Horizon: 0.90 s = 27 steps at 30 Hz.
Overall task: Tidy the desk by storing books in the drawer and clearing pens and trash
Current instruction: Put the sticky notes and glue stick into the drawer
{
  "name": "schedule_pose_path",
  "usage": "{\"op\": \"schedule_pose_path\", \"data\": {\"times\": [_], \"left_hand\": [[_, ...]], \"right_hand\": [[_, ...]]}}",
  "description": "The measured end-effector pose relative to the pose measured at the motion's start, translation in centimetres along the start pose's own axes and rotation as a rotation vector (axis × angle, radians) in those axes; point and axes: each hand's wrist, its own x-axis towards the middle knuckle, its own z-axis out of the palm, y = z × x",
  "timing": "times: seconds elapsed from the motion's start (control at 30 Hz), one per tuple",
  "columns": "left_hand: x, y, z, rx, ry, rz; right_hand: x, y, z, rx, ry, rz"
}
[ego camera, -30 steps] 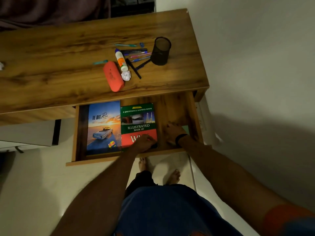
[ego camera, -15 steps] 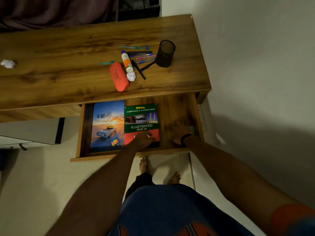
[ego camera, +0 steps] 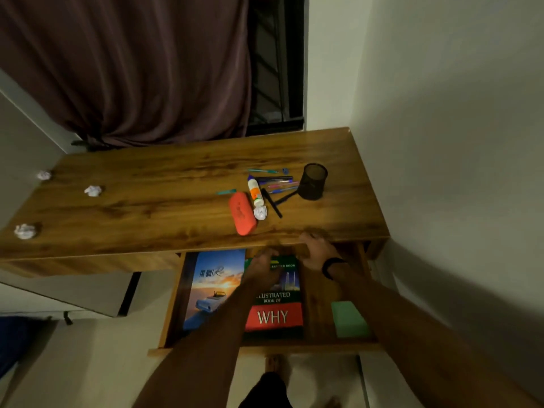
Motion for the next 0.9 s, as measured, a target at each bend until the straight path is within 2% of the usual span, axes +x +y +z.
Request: {"op": "schedule_pose_path", "data": {"times": [0.17,0.27,0.57,0.8,0.9], "left_hand": [[3.1,-1.8,-3.1,-0.027,0.011,0.002],[4.9,-2.4,-5.5,-0.029,0.086,0.007],[11.7,-6.1,-10.7,-0.133,0.204,-0.023],[14.5,-11.1,-12.4,-0.104,0.176,-0.039],[16.0,-13.9,-12.2,0.105,0.045,-0.052]], "right_hand": [[3.5,-3.0,-0.9,0.093,-0.001,0.022],[5.9,-5.3,-0.8,0.131,0.021,0.049],[16.9,-12.7,-2.3,0.094,0.13,0.089],[22.9,-14.8,0.1,-0.039,0.151,0.184],[24.0,-14.9,0.8,-0.049,0.102,0.22]]}}
